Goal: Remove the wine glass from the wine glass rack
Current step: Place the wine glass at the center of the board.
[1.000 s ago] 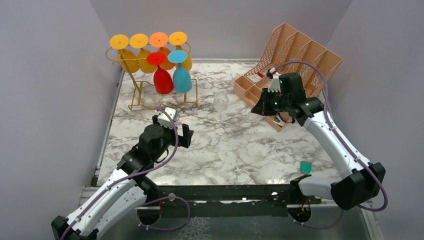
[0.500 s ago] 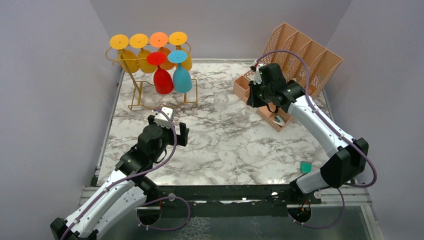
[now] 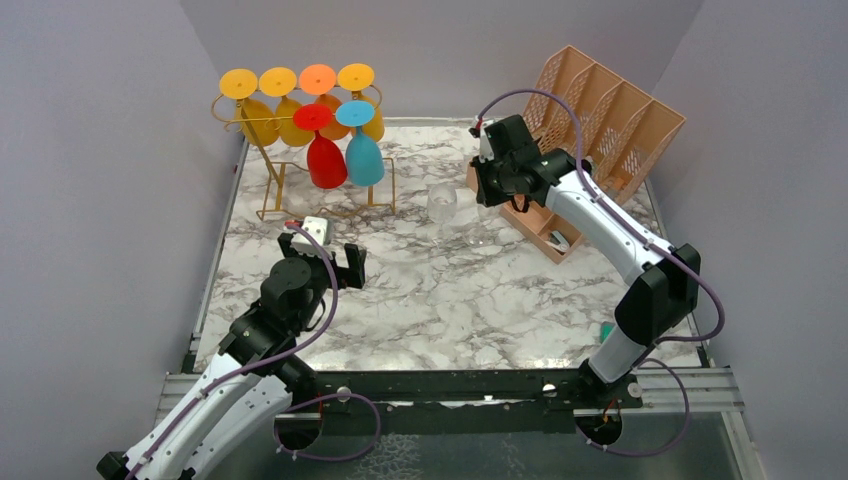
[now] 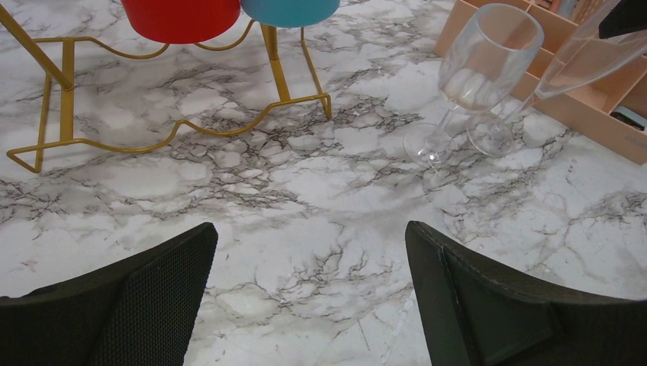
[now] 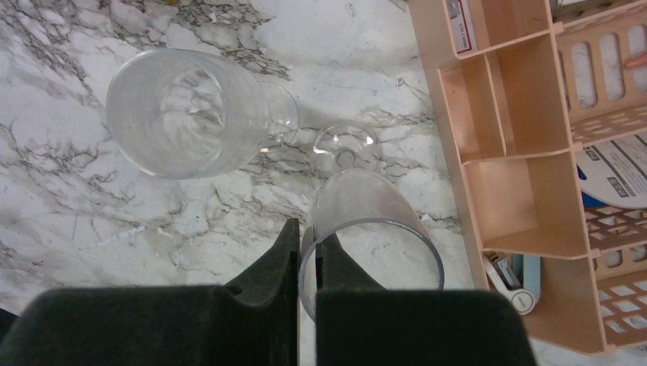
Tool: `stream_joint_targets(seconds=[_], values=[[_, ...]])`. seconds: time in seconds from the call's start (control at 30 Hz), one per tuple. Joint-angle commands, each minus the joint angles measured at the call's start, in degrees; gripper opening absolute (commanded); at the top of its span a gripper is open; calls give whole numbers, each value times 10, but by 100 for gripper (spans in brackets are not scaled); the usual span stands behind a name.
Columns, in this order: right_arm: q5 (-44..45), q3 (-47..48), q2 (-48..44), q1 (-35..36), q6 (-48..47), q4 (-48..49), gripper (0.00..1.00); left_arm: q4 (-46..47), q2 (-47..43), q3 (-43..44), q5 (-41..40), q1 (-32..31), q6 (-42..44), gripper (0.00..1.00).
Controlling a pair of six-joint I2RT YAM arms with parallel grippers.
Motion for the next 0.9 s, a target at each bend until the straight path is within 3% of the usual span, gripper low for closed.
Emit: stream_joint_targets(seconds=[0.0,0.4,0.87], values=[[34,36,24,10,-26,-36,2,7,-6,3,-19,4,5,99],[12,71,58,16,-25,-50,15,8,-20,-1,-34,5,6,99],[-3,105,86,22,-18,-71,15,9,-20,-3,-33,5,6,99]])
